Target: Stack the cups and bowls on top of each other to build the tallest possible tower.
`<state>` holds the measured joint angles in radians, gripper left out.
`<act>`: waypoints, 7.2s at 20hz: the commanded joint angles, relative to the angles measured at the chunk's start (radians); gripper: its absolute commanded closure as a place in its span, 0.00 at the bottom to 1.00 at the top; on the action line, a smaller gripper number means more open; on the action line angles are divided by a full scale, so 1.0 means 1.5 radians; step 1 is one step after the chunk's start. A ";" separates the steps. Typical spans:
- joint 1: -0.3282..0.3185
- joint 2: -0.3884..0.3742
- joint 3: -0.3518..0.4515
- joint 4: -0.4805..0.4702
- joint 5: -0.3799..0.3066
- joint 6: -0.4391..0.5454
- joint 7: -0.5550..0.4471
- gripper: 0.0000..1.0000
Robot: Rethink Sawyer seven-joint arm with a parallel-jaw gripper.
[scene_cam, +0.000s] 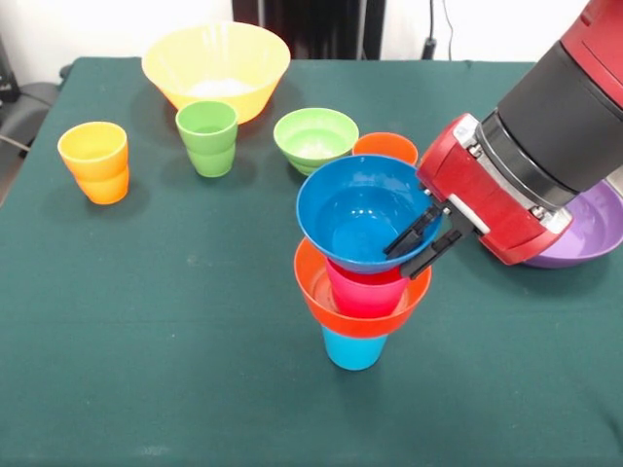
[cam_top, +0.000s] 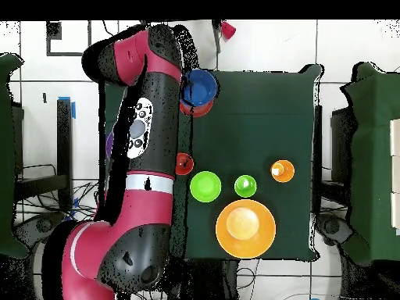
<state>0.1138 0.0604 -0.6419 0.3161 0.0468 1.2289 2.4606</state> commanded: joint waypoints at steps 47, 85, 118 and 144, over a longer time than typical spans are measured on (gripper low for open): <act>-0.018 0.005 0.047 0.058 0.010 -0.039 0.055 1.00; -0.004 -0.006 0.056 0.087 0.011 -0.044 0.055 0.00; -0.004 -0.059 0.059 0.127 0.010 -0.033 0.010 0.00; -0.036 -0.148 0.060 0.098 0.008 0.080 -0.109 0.00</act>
<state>0.0811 -0.1759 -0.6415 0.4164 0.0567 1.2351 2.4606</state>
